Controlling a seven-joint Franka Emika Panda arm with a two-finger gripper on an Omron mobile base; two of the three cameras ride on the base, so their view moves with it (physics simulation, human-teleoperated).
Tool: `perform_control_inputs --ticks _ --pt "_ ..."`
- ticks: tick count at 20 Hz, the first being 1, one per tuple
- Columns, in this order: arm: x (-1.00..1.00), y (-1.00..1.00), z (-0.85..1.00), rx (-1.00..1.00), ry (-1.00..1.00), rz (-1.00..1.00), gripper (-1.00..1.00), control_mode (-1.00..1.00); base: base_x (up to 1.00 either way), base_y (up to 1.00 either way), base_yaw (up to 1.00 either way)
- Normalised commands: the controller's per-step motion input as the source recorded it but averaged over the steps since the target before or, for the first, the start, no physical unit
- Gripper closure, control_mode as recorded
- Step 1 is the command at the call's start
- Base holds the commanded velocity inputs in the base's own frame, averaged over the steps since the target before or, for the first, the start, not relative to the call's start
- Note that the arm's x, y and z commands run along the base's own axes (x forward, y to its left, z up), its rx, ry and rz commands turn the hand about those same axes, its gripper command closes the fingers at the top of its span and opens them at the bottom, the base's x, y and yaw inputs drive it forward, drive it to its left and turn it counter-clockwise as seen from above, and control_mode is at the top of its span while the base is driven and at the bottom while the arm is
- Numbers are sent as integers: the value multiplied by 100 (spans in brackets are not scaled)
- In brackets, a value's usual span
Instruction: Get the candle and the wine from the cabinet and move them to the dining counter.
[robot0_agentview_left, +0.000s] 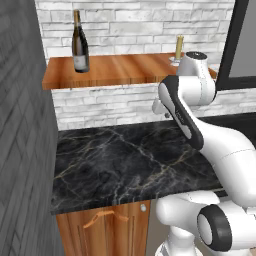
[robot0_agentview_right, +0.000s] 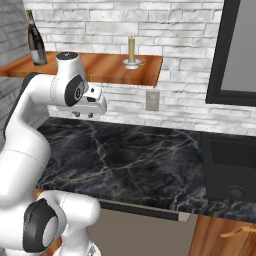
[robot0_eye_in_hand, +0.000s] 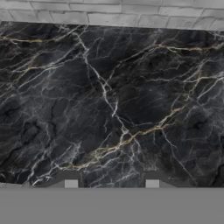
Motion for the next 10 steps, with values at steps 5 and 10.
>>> perform_control_inputs --ticks 5,10 --pt "-8 -7 0 0 0 0 -100 -100 0 0 0" --pt "-24 -46 0 0 -8 0 -100 -100 0 0 0"
